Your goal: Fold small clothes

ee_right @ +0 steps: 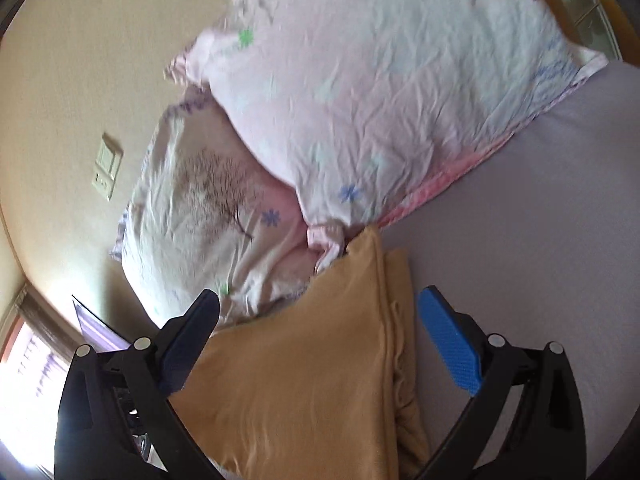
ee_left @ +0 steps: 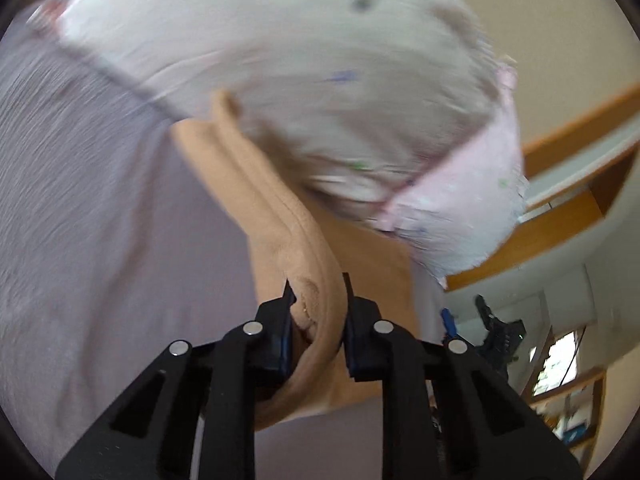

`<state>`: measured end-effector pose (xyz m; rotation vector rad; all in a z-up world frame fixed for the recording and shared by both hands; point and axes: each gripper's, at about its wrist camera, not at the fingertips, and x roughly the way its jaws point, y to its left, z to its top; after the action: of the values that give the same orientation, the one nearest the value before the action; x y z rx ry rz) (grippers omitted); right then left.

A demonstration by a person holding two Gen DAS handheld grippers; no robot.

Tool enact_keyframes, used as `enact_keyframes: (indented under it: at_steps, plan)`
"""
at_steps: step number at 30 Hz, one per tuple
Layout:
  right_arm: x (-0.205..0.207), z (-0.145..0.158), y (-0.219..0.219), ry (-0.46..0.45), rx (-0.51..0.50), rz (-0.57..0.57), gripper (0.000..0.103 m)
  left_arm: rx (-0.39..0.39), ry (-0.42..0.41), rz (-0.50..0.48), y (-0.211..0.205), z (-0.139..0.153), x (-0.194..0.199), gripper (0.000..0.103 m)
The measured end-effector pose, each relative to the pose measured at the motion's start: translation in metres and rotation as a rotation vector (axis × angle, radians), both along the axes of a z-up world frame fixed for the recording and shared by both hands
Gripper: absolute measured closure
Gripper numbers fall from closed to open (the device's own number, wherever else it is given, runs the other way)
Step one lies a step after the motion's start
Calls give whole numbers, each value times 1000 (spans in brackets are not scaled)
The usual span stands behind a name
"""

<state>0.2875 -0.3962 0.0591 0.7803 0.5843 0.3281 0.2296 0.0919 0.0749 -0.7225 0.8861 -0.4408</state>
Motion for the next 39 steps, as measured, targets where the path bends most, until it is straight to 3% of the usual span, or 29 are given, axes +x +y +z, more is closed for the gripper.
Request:
enact_keyframes:
  at_steps: [3,7,10,11,13,16,18,21,23,24,26,28,29,30,32,35,37,39]
  plan:
    - [-2,1,-10,5,1,-43,1,42,-89,-152,-72,36,9,84]
    - [5,-8,-14,47,6,-39,1,63,-89,-369,-188,31,30,73]
    - [9,-16,-15,98,-15,-13,1,-47,-64,-508,-238,13,38,72]
    - [11,-19,-16,116,-17,-5,1,-97,-61,-514,-239,11,37,71]
    - [15,-23,-16,145,-4,19,1,-126,-84,-486,-223,13,32,68]
    - [21,-33,-14,199,34,78,1,38,-103,-344,-166,13,18,66]
    - [26,-42,-8,241,53,129,1,154,-67,-276,-137,2,10,62]
    - [33,-50,9,284,33,209,2,197,47,-255,-111,-25,5,58]
    - [36,-53,21,296,2,248,10,193,120,-269,-108,-46,2,53]
    - [37,-55,26,305,-10,265,20,188,134,-276,-108,-50,0,50]
    - [37,-57,34,313,-63,271,32,172,152,-294,-112,-61,-5,39]
    - [36,-60,38,313,-87,280,52,164,126,-290,-117,-62,-12,35]
    - [35,-61,39,310,-82,281,54,166,111,-298,-120,-63,-15,38]
    - [34,-61,39,300,-69,288,61,160,105,-304,-123,-64,-15,48]
    - [30,-57,41,254,-27,311,65,189,99,-295,-131,-68,-15,75]
    - [21,-47,53,173,34,390,67,153,49,-320,-113,-61,-26,85]
    - [19,-45,72,167,41,462,68,180,-11,-295,-91,-45,-43,85]
    - [19,-49,96,207,-18,511,68,243,-76,-252,-65,-32,-66,84]
